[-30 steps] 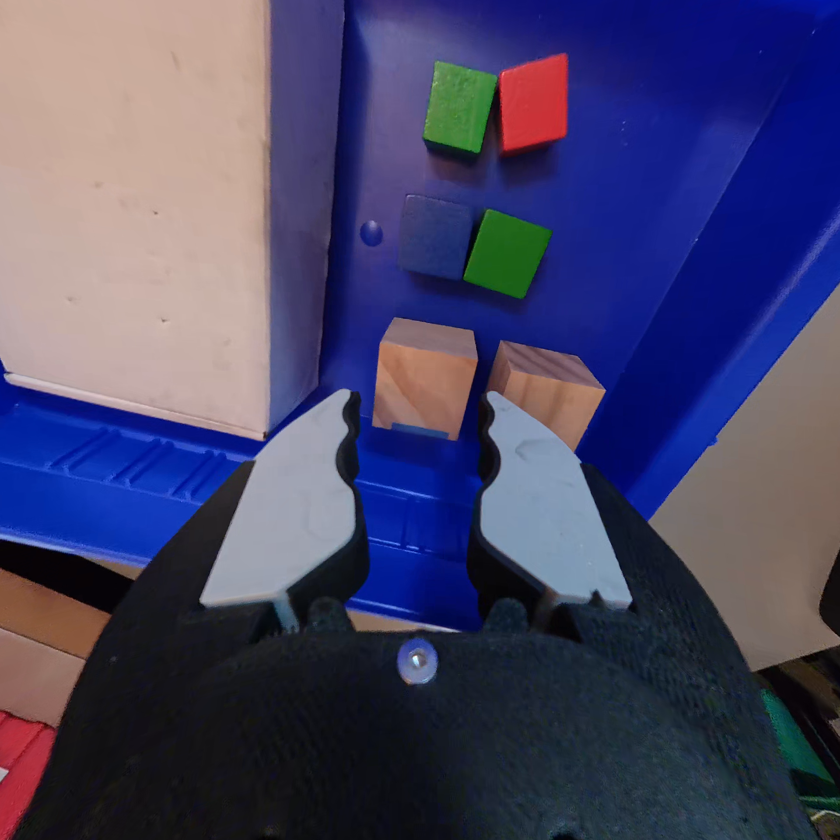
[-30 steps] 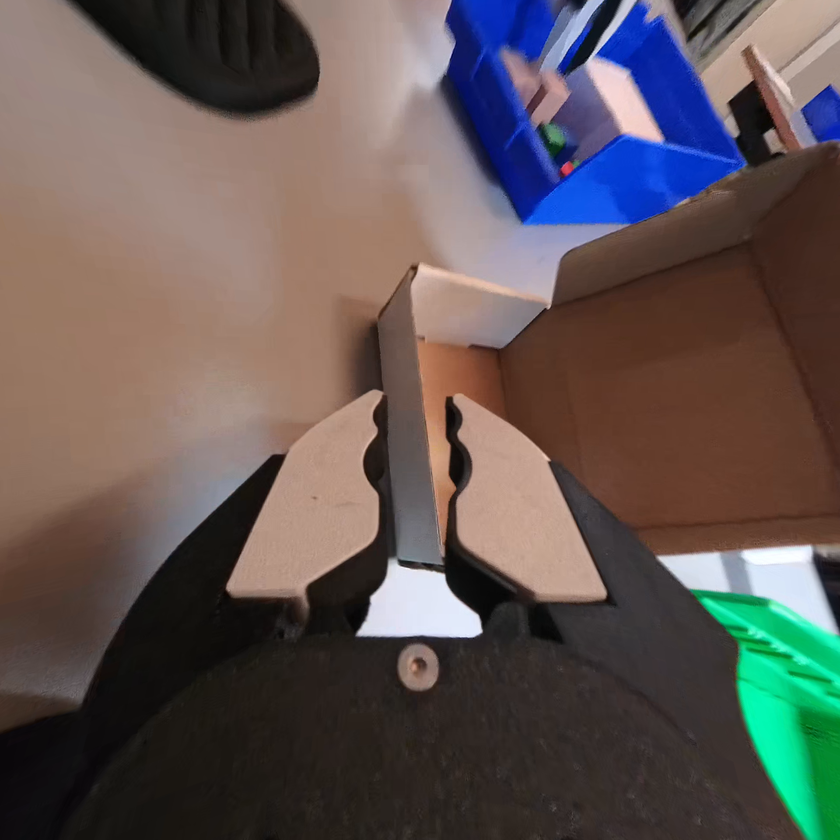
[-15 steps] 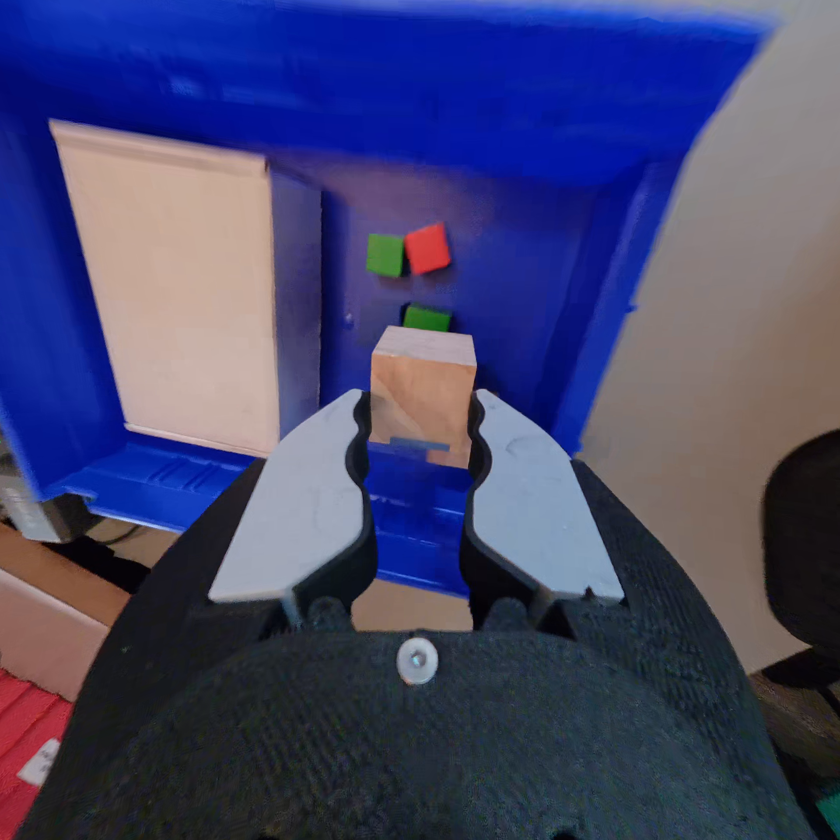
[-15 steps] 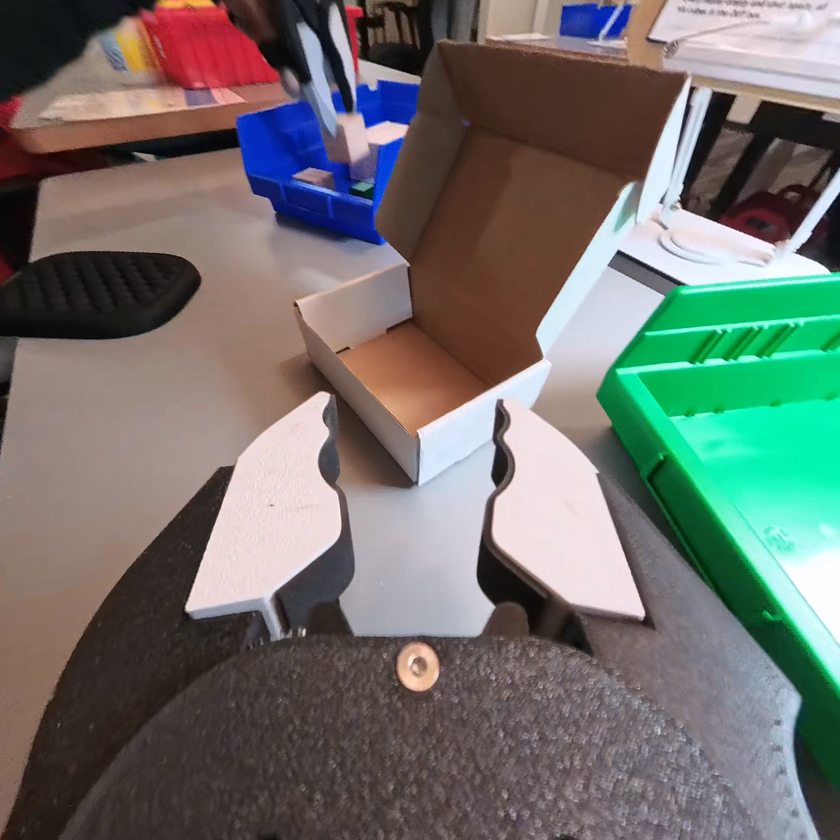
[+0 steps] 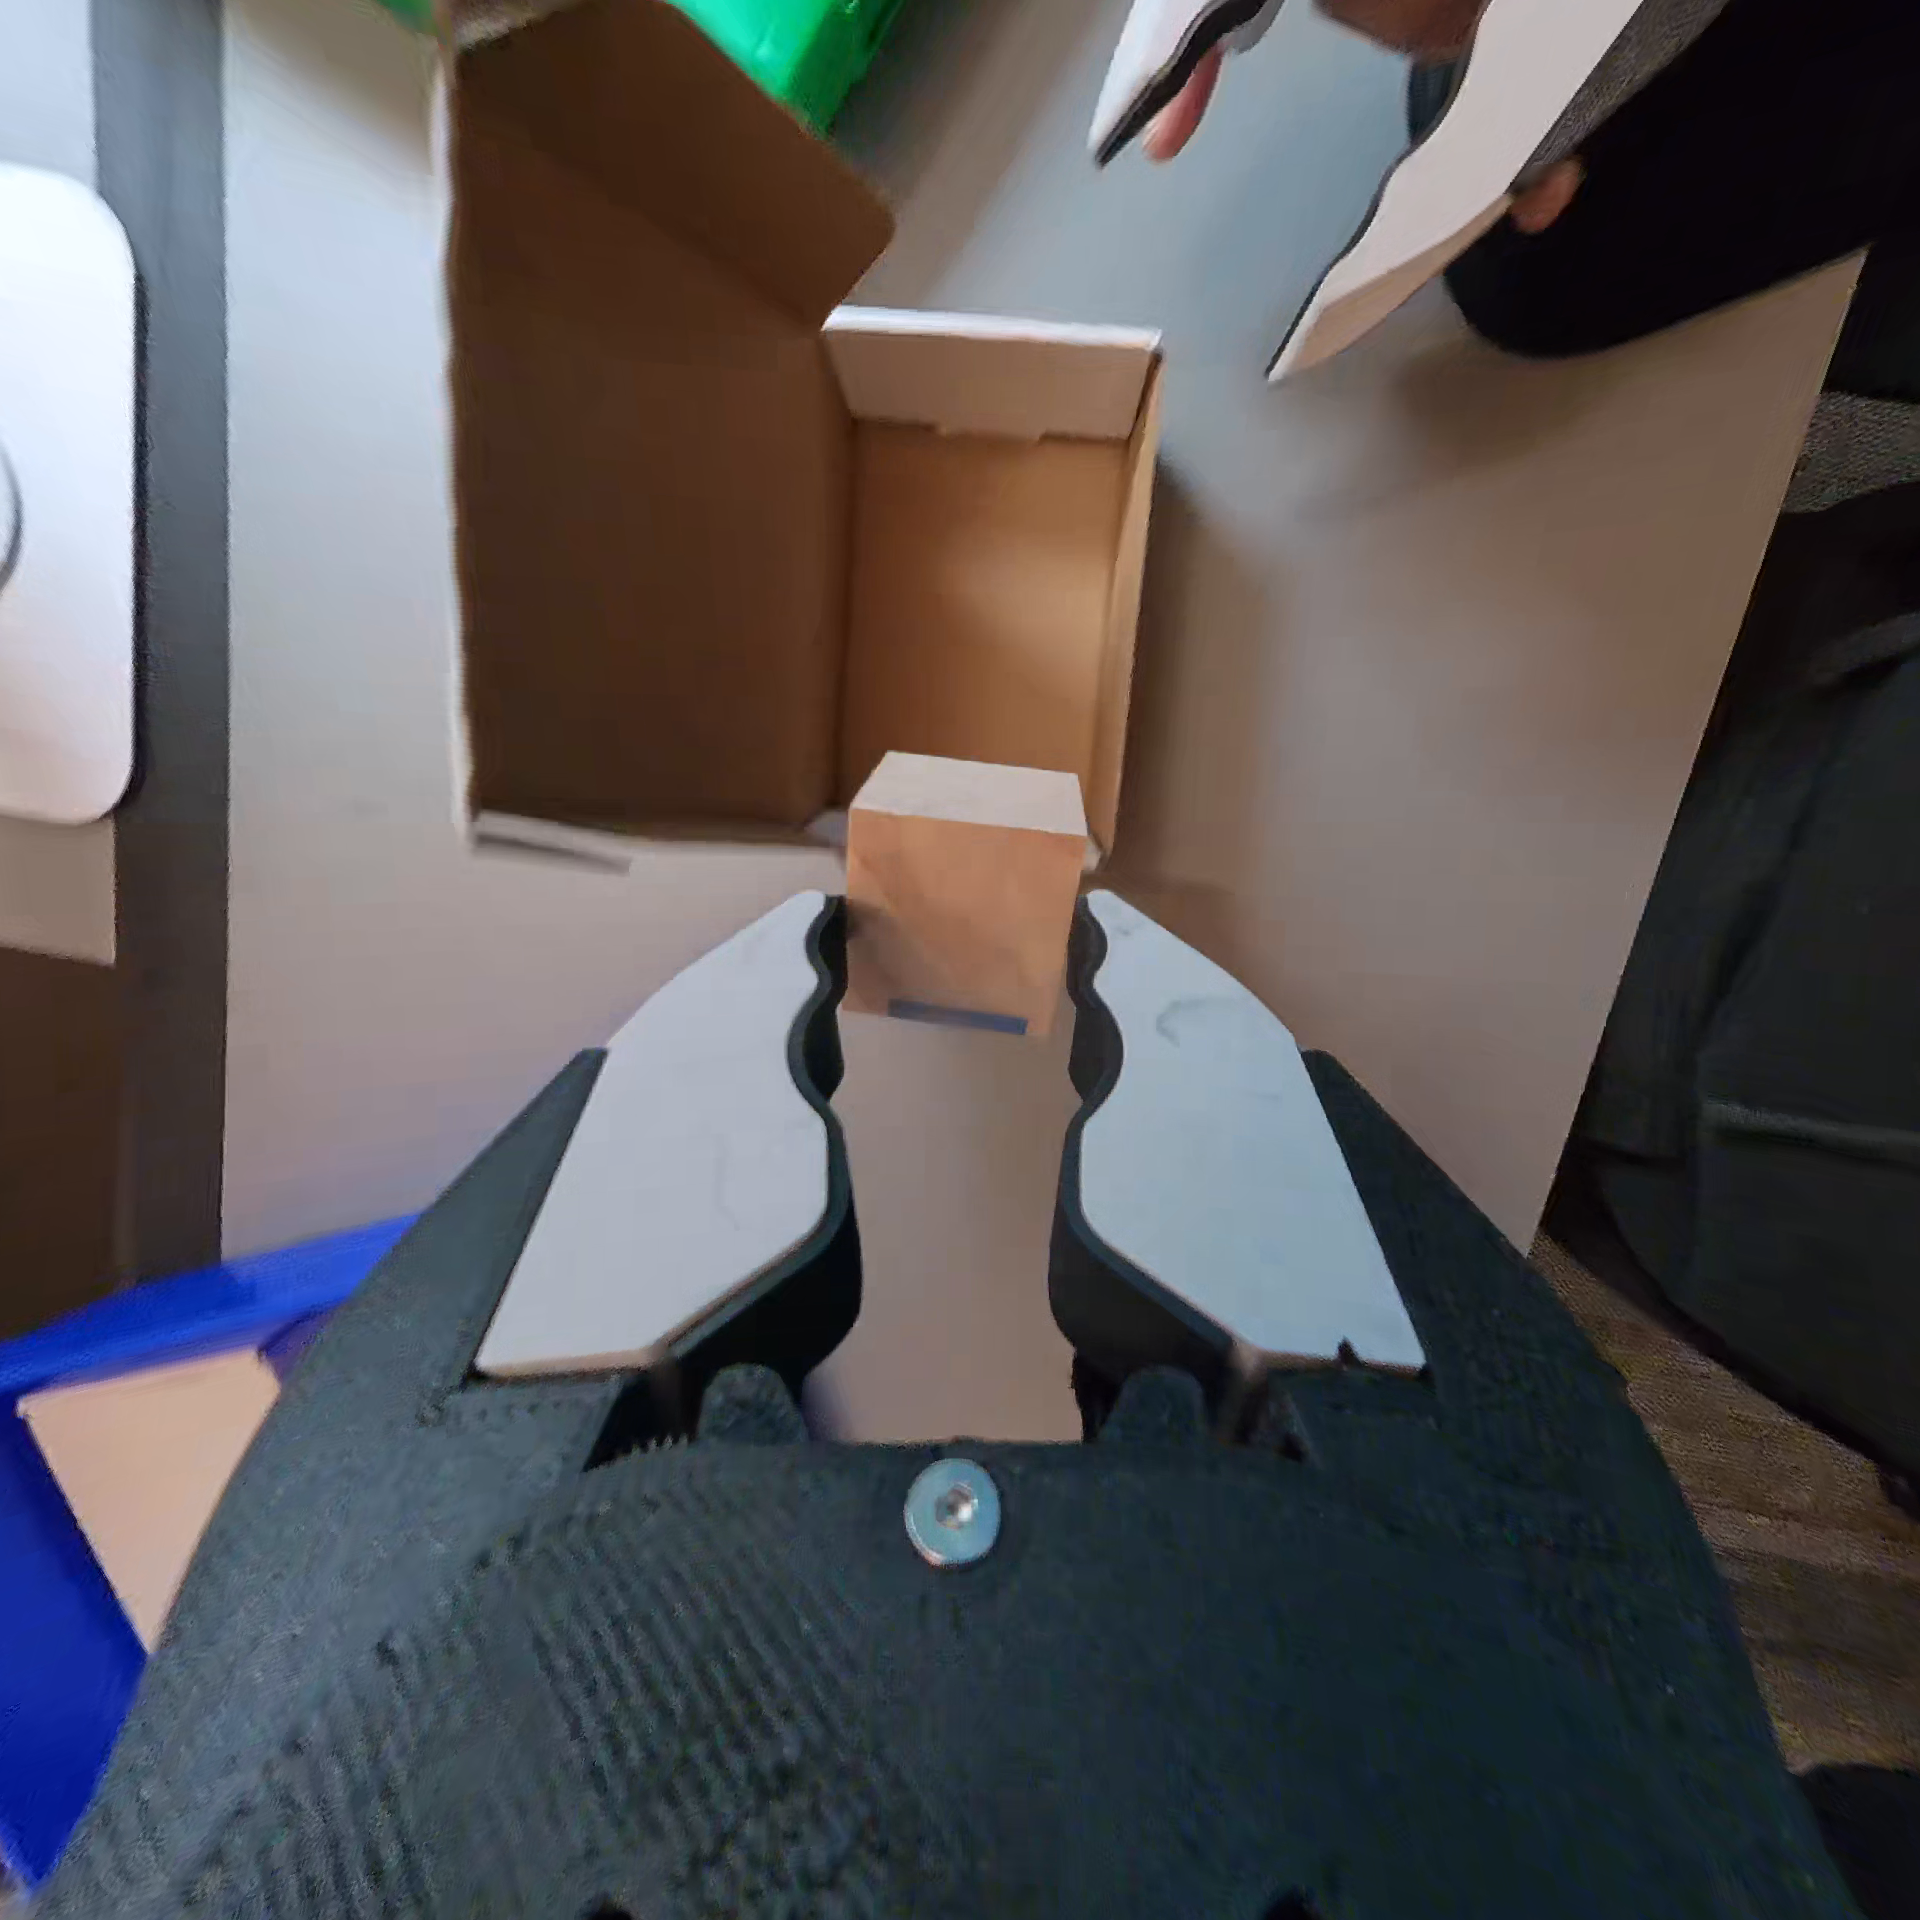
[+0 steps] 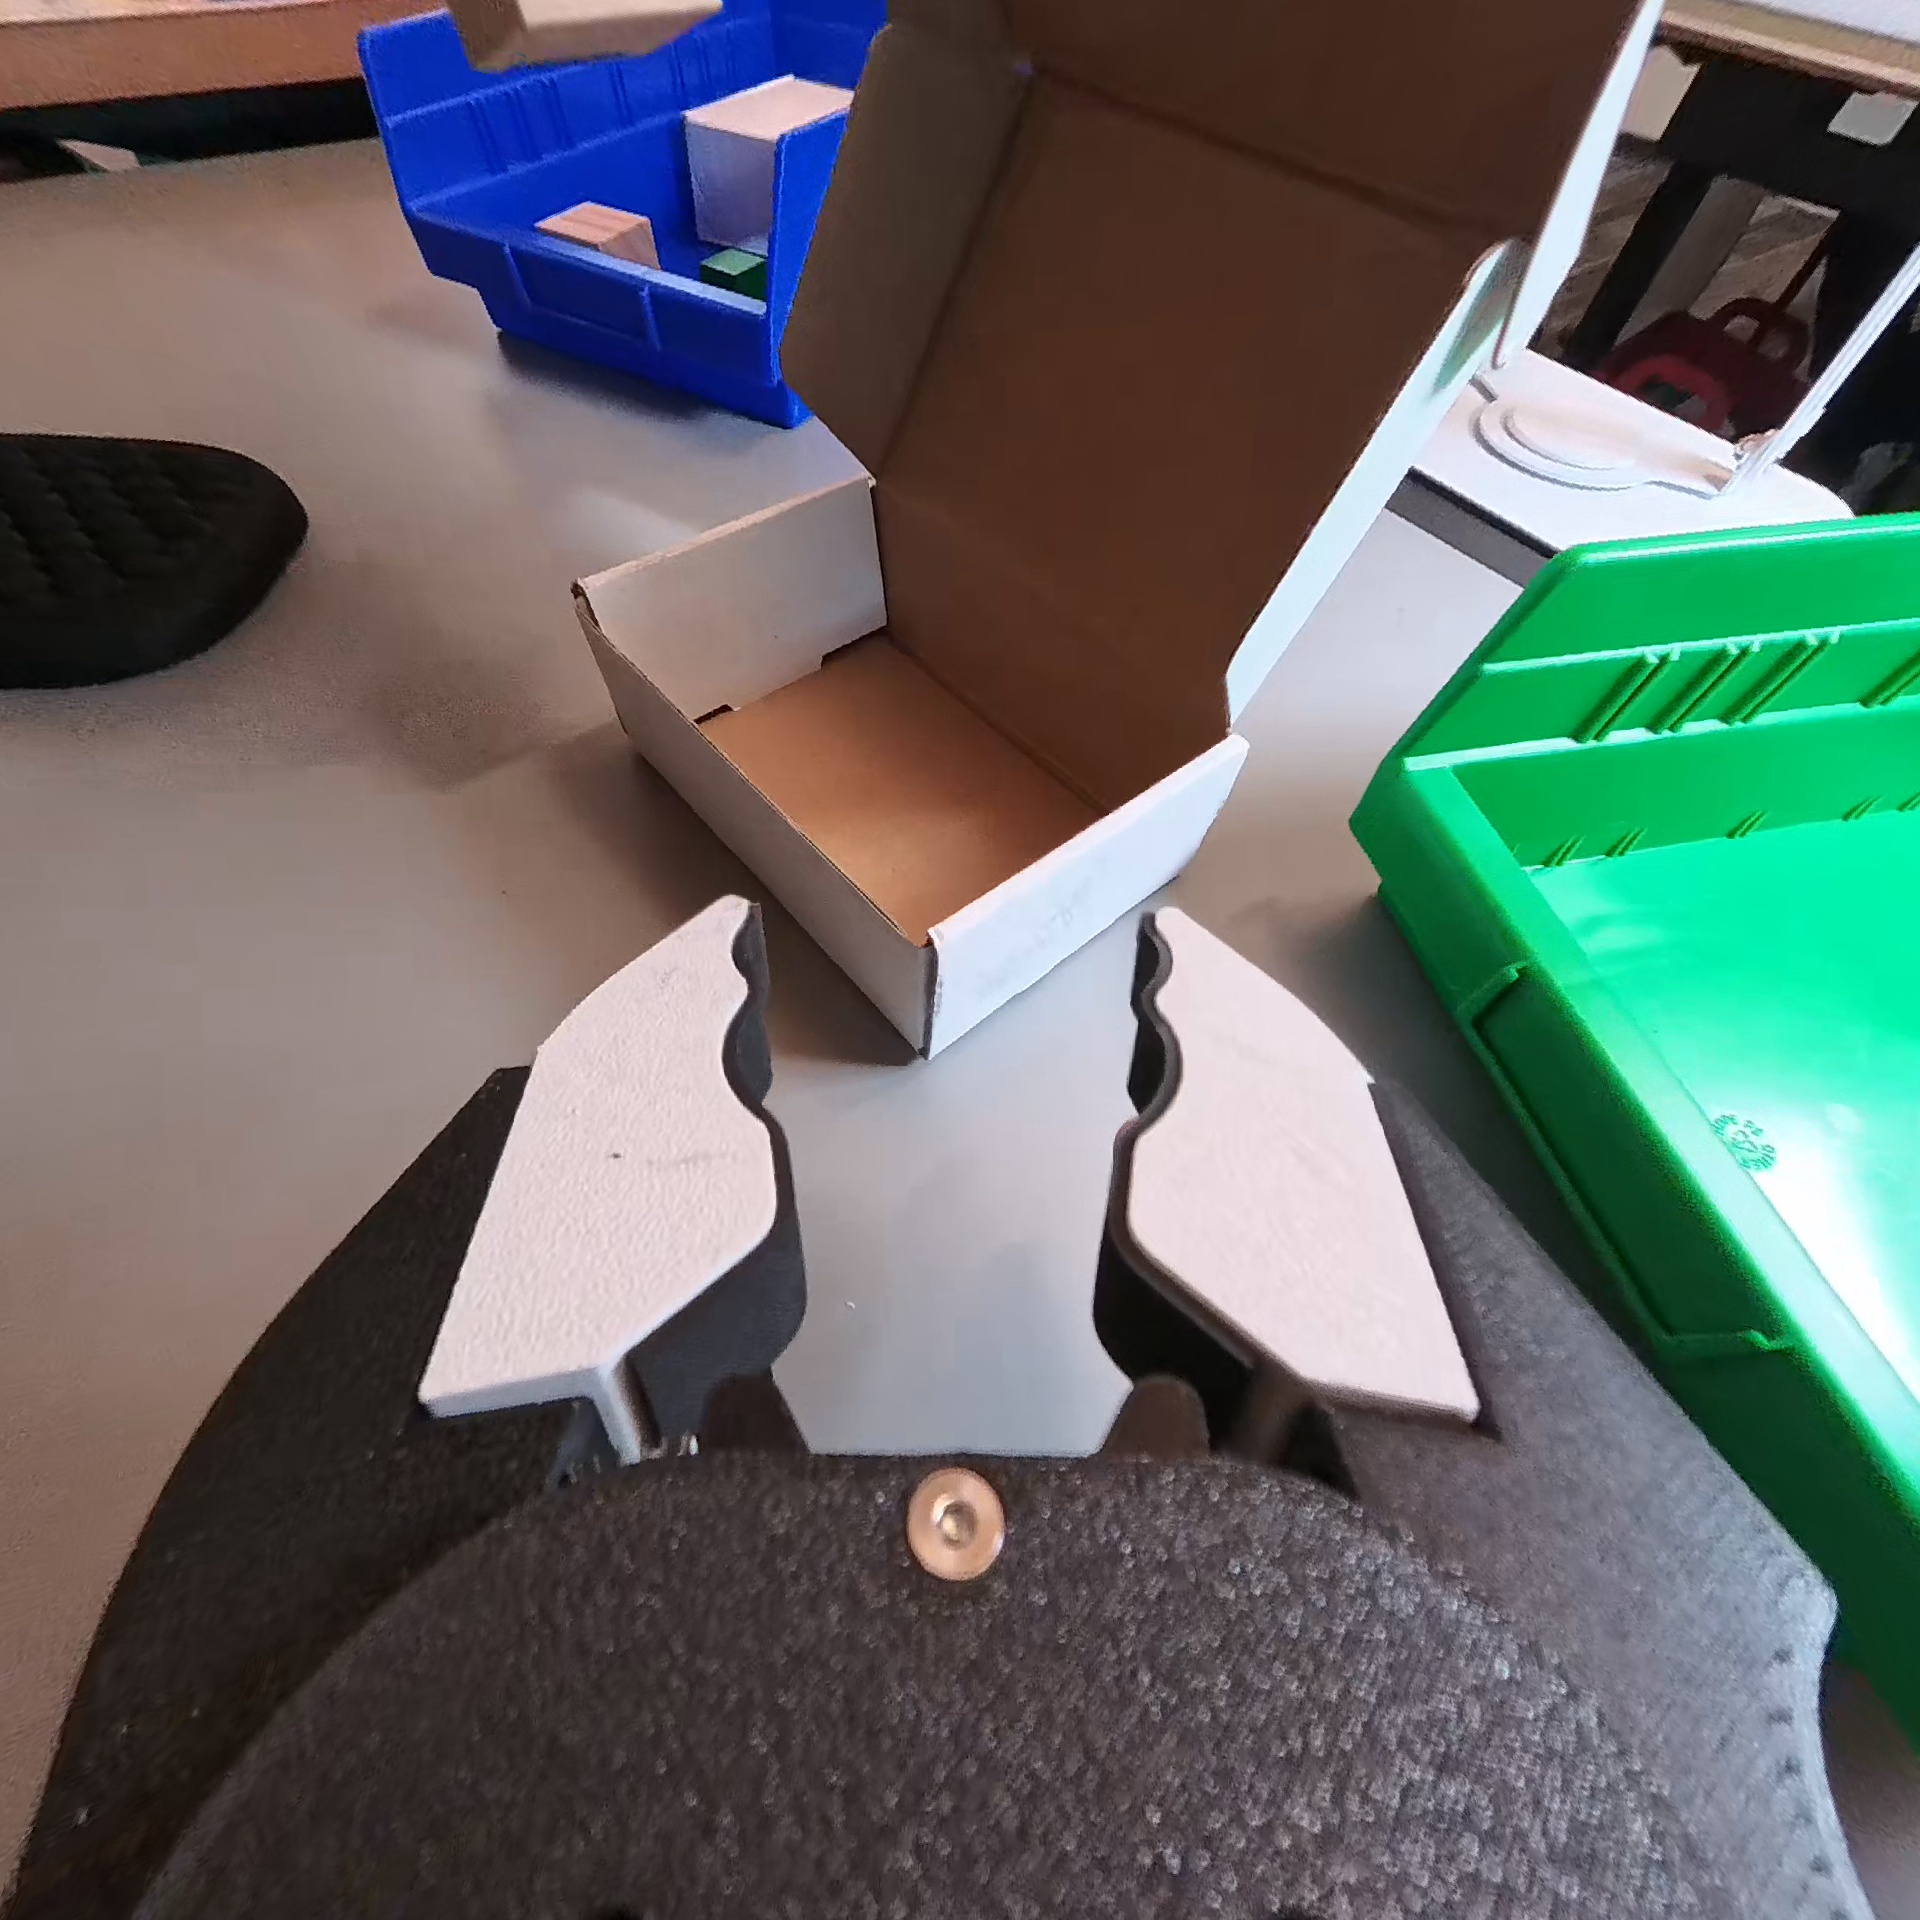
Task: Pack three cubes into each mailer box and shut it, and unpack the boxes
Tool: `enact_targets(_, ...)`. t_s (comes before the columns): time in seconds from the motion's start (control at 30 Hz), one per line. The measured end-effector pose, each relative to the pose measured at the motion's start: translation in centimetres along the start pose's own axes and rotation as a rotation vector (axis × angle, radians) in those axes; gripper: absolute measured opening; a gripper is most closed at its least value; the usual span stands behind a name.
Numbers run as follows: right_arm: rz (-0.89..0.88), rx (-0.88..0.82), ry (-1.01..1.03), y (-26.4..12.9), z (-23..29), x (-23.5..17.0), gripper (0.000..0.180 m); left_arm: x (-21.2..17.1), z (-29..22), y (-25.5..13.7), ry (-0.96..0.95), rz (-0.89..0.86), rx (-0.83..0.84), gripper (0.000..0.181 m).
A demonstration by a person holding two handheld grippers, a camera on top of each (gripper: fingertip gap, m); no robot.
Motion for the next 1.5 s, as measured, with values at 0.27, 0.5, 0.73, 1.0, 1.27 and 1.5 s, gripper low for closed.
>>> enact_targets(0.27,0.020,-0.001,-0.005,0.4,0.0,-0.7,0.066,4.4,-1.1,8.0,0.054,0.152,0.011,0.041)
enact_targets(0.5,0.014,0.000,0.002,0.3,-0.2,-0.8,0.065,3.3,0.4,12.7,0.049,0.319,0.081,0.041)
enact_targets(0.73,0.004,0.004,-0.050,0.4,0.5,-0.6,0.063,1.9,1.1,14.4,0.055,0.386,0.116,0.041)
enact_targets(1.0,0.096,0.001,-0.295,2.2,3.6,-0.7,0.052,1.3,1.5,14.9,0.065,0.379,0.136,0.041)
enact_targets(1.27,0.175,-0.072,-0.456,3.2,3.9,0.4,0.044,1.4,0.7,12.9,0.111,0.254,0.183,0.041)
enact_targets(1.5,0.271,-0.093,-0.569,4.2,4.3,0.4,0.039,2.7,2.4,6.5,0.018,-0.060,0.275,0.037)
Point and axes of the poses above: each gripper's, where its closed fingertips meet, y out along the fingers, x out of its top, z = x × y across the jaws, the point moved 3 cm from there along -y, back along the fingers, and after that the axes turned 9 degrees about z, right-handed, at the moved point
